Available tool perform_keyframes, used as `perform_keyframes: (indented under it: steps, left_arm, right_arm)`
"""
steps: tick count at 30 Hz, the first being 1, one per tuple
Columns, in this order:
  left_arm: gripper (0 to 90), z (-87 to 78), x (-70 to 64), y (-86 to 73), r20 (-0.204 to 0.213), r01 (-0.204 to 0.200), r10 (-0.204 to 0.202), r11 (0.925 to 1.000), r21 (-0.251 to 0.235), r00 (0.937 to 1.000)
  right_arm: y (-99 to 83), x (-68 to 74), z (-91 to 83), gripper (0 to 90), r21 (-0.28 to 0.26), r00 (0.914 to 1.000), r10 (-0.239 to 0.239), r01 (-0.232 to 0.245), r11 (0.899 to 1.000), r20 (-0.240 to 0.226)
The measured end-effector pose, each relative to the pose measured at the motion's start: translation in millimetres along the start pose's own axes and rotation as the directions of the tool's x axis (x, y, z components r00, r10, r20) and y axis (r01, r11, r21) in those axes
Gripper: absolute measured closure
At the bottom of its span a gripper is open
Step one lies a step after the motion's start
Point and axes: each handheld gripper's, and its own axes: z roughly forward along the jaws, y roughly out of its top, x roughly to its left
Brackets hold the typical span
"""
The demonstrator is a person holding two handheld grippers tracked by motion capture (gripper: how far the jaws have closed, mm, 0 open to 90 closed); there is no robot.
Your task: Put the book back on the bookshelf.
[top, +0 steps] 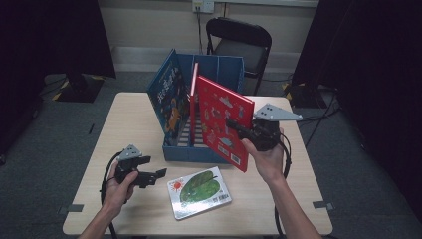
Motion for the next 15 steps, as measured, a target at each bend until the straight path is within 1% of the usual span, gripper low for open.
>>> perform_keyframes:
  steps: [2, 3, 4, 5, 7, 11, 13, 15]
  left_arm:
    - [15.8, 0.0, 0.0, 0.0, 0.000, 0.000, 0.000, 1.0000, -0.001, 1.0000]
    - [15.8, 0.2, -0.5, 0.1, 0.001, 0.001, -0.001, 1.0000, -0.001, 1.0000]
    - [15.8, 0.2, -0.5, 0.1, 0.001, 0.001, -0.001, 1.0000, -0.001, 1.0000]
    - [15.8, -0.1, -0.8, 0.4, 0.002, -0.005, 0.005, 1.0000, 0.003, 1.0000]
    - [15.8, 0.1, -1.2, 0.3, 0.003, -0.003, 0.003, 1.0000, 0.000, 1.0000]
    - [15.8, 0.5, -1.1, 0.2, 0.003, -0.004, 0.004, 1.0000, 0.000, 1.0000]
    - [15.8, 0.2, -0.8, 0.3, 0.002, -0.004, 0.004, 1.0000, 0.002, 1.0000]
    - [15.8, 0.1, -0.9, 0.3, 0.002, -0.005, 0.005, 1.0000, 0.002, 1.0000]
  right_arm:
    - [3.4, 0.4, 1.1, 80.5, -0.004, 1.0000, 0.006, -0.006, 1.000, 0.003]
    - [6.9, 1.3, 3.1, 80.5, -0.006, 0.9998, 0.004, -0.004, 1.000, 0.018]
    - [6.9, 1.3, 3.1, 80.5, -0.006, 0.9998, 0.004, -0.004, 1.000, 0.018]
    - [10.0, 2.2, 6.2, 80.5, -0.005, 0.9992, -0.012, 0.013, 1.000, 0.039]
    - [11.2, 2.8, 7.8, 80.5, -0.001, 0.9988, -0.012, 0.012, 1.000, 0.047]
    - [13.7, 1.5, 16.3, 80.6, 0.002, 0.9976, -0.011, 0.011, 1.000, 0.068]
    - [14.7, 1.2, 23.5, 80.6, 0.003, 0.9963, -0.009, 0.009, 1.000, 0.085]
    - [15.0, 0.5, 26.1, 80.6, 0.003, 0.9960, -0.008, 0.008, 1.000, 0.089]
